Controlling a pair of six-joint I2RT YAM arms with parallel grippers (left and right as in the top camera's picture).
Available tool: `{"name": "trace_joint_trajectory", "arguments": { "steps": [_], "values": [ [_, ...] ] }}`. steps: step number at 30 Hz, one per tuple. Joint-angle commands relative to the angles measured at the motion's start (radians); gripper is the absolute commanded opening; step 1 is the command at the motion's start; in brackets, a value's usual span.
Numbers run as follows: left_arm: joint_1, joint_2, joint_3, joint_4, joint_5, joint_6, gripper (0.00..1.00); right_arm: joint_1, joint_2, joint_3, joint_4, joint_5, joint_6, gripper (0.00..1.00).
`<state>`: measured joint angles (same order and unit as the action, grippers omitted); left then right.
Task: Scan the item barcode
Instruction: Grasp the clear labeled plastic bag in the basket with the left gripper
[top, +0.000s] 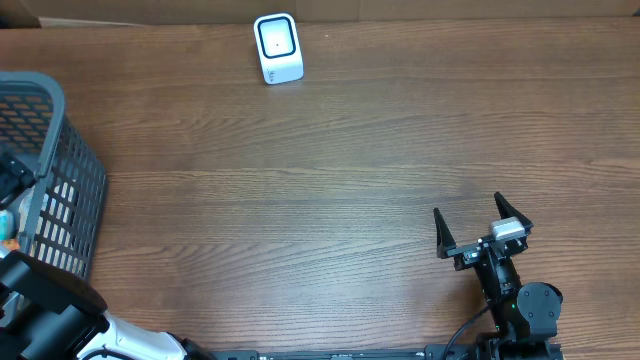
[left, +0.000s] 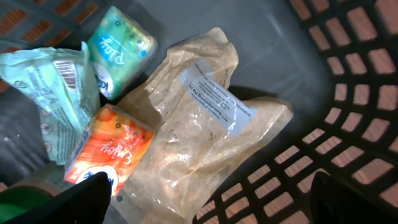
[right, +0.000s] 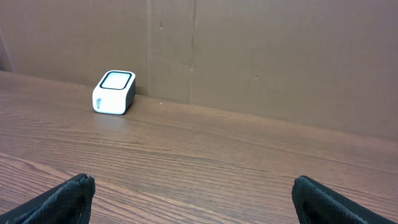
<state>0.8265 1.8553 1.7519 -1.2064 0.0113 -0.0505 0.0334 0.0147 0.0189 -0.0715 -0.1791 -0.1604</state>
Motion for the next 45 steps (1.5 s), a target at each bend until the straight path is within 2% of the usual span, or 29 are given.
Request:
{"name": "trace_joint_trajectory", "arguments": {
  "steps": [1,15,25,38,45],
  "values": [
    [-0.002,0.015,-0.04,0.022,0.008,0.03,0.9,-0.001,-0.012,-0.011,0.003,0.001,0.006,1.0],
    [-0.002,0.022,-0.218,0.188,0.075,0.141,0.89,-0.001,-0.012,-0.011,0.003,0.001,0.006,1.0],
    [-0.002,0.022,-0.276,0.263,0.066,0.142,0.83,-0.001,-0.012,-0.011,0.003,0.002,0.006,1.0],
    [-0.002,0.022,-0.366,0.35,0.067,0.153,0.87,-0.001,-0.012,-0.011,0.003,0.001,0.006,1.0],
    [-0.002,0.022,-0.412,0.405,0.057,0.153,0.82,-0.001,-0.012,-0.011,0.003,0.001,0.006,1.0]
  ]
}}
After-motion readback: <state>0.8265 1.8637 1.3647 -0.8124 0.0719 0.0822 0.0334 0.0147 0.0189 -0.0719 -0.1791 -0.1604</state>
